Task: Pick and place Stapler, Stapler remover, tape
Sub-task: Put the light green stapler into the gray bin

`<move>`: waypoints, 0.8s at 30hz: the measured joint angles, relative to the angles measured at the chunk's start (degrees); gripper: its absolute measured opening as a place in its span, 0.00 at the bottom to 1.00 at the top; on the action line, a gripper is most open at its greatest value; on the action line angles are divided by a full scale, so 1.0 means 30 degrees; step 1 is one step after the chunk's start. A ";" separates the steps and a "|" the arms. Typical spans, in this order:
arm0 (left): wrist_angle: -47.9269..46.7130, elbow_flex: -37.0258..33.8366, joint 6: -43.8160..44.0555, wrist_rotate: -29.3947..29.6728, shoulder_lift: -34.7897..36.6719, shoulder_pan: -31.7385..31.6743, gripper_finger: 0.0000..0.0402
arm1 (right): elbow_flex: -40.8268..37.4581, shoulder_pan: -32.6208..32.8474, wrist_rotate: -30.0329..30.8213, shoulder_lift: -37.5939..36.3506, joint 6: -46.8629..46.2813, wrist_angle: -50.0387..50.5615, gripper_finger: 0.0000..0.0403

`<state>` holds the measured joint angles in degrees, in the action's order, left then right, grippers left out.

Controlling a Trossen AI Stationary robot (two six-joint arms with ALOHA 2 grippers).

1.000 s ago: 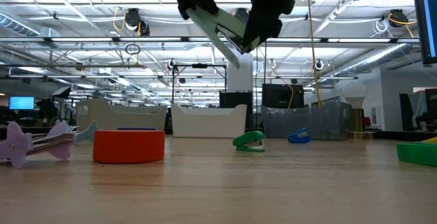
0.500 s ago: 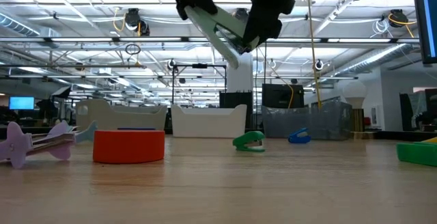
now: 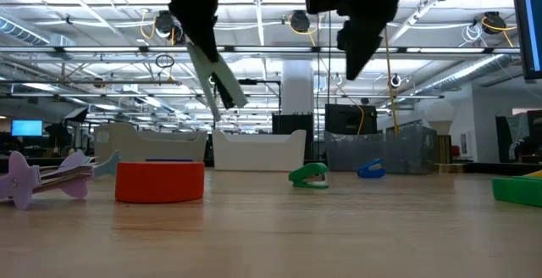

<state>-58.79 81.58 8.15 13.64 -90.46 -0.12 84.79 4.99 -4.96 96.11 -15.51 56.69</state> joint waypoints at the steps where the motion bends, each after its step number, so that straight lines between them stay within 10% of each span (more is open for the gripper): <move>1: -0.0309 -0.0003 0.0402 0.0268 0.0096 -0.0175 0.32 | -0.0002 0.0040 0.0505 -0.0061 0.0210 0.0338 0.43; 9: -0.0896 -0.1187 0.1639 0.1835 0.2496 -0.1156 0.32 | -0.1887 0.0719 0.6642 -0.3477 0.0315 0.0300 0.38; 24: 0.3303 -0.5992 0.2973 0.5101 0.8971 -0.3893 0.32 | -0.8274 0.0715 0.6613 -1.2402 -0.2045 -0.3198 0.39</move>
<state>-48.88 63.60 17.07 28.94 -63.54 -11.79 59.97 7.14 14.87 58.90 -21.65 47.10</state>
